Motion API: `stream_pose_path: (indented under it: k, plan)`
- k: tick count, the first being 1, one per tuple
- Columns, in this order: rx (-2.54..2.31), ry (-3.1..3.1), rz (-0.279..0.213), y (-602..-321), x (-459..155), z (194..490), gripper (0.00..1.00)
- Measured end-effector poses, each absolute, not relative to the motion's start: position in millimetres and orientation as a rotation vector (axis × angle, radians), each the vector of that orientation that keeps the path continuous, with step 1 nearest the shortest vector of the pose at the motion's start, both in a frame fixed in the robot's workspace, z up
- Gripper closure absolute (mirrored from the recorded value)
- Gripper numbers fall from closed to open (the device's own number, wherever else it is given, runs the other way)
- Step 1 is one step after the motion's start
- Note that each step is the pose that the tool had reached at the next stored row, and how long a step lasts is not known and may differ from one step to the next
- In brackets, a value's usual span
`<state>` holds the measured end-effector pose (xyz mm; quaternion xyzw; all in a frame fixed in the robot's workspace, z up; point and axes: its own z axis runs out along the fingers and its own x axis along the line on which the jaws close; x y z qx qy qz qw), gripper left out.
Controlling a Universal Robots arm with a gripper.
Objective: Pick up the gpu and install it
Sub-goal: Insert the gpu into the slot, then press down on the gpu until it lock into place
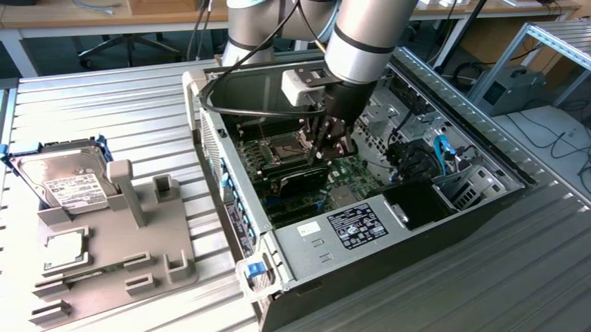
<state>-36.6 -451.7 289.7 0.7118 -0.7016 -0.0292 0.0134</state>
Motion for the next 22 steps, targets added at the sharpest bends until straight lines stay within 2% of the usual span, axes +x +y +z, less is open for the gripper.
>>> stream_pose_path:
  k: [22]
  plan:
    - [2.217,-2.186,-0.091,-452,-58,283,0.89]
